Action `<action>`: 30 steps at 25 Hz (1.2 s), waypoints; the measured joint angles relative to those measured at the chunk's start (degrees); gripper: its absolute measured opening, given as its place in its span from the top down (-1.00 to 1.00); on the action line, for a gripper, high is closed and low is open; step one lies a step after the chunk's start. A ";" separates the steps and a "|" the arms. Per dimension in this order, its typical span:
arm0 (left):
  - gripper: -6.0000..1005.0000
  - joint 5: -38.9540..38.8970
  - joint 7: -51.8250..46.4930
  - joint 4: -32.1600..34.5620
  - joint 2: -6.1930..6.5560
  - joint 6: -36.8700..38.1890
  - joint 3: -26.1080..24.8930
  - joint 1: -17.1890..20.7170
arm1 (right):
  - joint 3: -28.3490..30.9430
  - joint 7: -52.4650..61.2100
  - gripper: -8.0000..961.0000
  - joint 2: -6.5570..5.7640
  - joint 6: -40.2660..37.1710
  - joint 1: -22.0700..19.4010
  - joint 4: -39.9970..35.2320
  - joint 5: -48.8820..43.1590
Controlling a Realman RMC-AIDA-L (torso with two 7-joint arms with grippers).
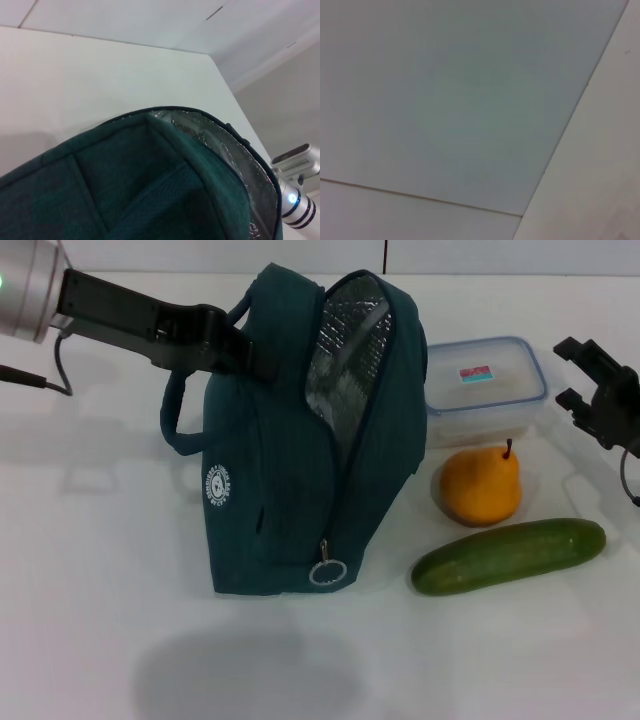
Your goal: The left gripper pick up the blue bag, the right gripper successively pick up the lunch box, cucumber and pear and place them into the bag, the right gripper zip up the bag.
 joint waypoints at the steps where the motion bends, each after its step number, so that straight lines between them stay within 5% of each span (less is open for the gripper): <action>1: 0.91 0.00 0.00 0.00 0.00 0.00 0.00 0.00 | -0.06 0.16 -0.78 0.00 0.28 0.28 0.02 -0.05; 30: 0.91 -0.03 1.37 -0.12 0.44 0.01 -0.27 0.29 | -1.14 0.40 -0.73 0.02 6.50 6.40 -0.02 -1.10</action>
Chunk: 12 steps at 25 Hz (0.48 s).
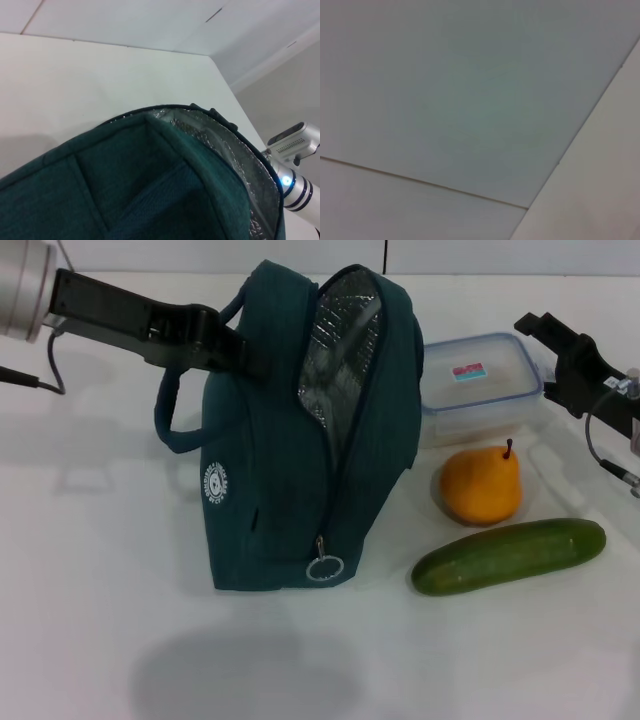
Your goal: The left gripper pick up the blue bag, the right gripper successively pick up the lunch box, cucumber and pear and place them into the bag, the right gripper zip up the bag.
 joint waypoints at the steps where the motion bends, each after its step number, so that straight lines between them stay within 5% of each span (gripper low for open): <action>1: 0.91 0.00 0.01 0.00 0.00 0.00 0.00 0.06 | -0.27 -0.13 -0.73 0.00 -0.06 -0.19 -0.10 0.00; 4: 0.91 -0.01 0.02 0.00 0.00 0.00 0.01 0.14 | -2.01 -0.40 -0.72 0.00 -0.13 -1.26 -1.30 -0.01; 12: 0.91 -0.03 0.26 0.00 -0.10 0.00 0.03 0.27 | -3.60 -0.62 -0.02 0.00 -0.11 -2.68 -2.88 0.14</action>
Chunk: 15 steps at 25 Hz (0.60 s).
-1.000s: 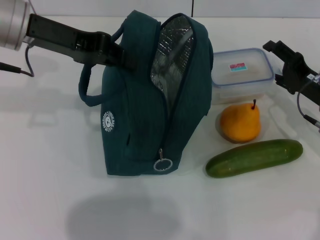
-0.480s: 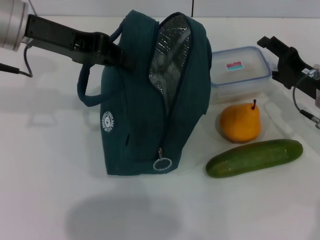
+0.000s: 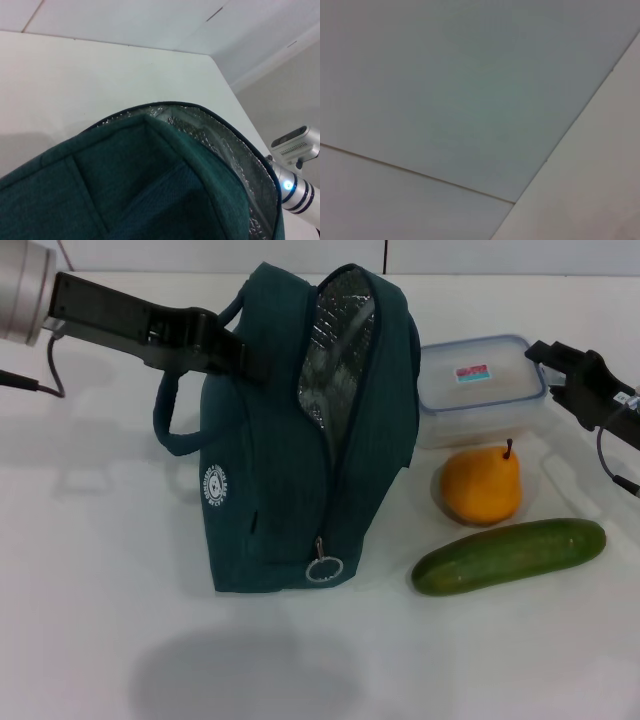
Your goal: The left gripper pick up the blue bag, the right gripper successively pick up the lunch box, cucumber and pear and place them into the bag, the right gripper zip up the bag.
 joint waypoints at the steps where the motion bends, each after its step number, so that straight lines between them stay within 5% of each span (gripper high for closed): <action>1: 0.91 0.00 0.02 0.00 -0.02 0.00 0.01 0.02 | -0.01 -0.17 0.07 0.00 -0.01 -0.01 -0.01 0.06; 15: 0.91 0.02 0.11 0.00 -0.08 0.00 0.13 0.16 | 0.56 -2.25 0.61 0.00 -0.99 -0.78 -0.02 0.33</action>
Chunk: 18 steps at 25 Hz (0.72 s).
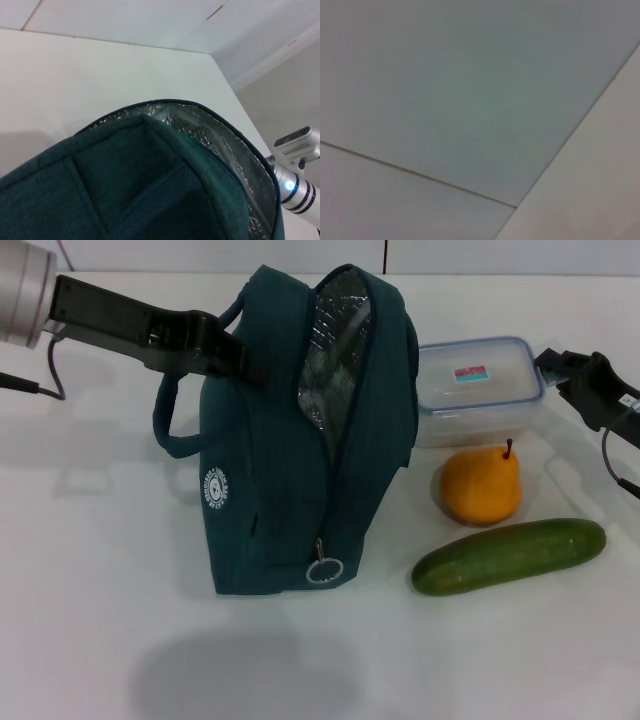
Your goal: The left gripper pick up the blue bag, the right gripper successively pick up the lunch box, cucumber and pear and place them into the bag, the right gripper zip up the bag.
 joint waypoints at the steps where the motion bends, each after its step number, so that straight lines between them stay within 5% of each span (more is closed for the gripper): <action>1: 0.91 -0.01 0.05 0.00 0.00 0.00 0.00 0.01 | 0.02 -0.29 0.63 0.00 -0.28 -0.06 0.01 0.02; 18: 0.91 -0.22 0.58 -0.01 -0.18 0.00 -0.27 0.66 | 0.10 -7.47 0.77 0.00 -8.70 -3.36 0.42 6.67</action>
